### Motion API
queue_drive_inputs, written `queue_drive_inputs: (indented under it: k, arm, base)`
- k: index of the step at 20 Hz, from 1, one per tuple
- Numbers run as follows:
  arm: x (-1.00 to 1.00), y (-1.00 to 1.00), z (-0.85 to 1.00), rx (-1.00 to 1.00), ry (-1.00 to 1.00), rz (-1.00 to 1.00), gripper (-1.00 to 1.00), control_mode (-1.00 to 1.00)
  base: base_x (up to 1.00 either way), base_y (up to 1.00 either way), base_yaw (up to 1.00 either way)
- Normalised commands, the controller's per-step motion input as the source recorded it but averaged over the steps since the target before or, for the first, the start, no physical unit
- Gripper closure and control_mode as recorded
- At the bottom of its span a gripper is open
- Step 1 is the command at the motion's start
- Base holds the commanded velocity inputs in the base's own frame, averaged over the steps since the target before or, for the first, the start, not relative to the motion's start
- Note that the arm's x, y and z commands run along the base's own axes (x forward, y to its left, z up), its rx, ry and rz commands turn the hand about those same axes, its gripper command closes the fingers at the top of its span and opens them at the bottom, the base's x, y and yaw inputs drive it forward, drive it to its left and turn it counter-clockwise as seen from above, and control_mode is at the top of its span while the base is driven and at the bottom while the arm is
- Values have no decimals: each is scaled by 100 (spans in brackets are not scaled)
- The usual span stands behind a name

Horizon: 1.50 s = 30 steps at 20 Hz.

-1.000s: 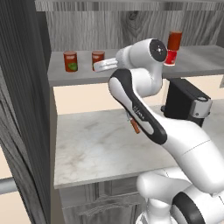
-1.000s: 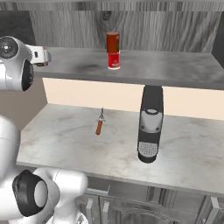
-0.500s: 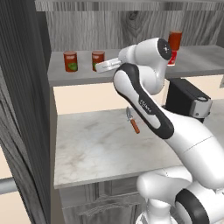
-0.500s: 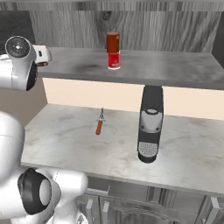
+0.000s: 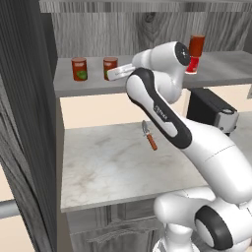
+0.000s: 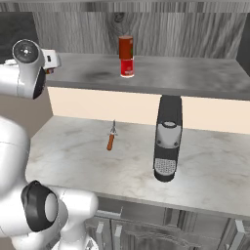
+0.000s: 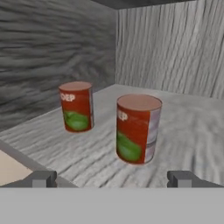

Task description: Stack two cans on top of the other two cans in the cabinet.

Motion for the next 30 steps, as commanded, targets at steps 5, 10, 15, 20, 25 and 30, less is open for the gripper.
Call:
queue_drive_inputs:
  k: [5, 10, 15, 20, 25, 30]
  arm:
    - [14, 0, 0, 0, 0, 0, -100, -100]
    - [21, 0, 0, 0, 0, 0, -100, -100]
    - [24, 0, 0, 0, 0, 0, -100, -100]
    - [25, 0, 0, 0, 0, 0, -100, -100]
    - [18, 0, 0, 0, 0, 0, -100, -100]
    - [11, 0, -1, 0, 0, 0, -100, -100]
  base:
    - [0, 0, 0]
    - [0, 0, 0]
    - [0, 0, 0]
    - [0, 0, 0]
    - [0, 0, 0]
    - [0, 0, 0]
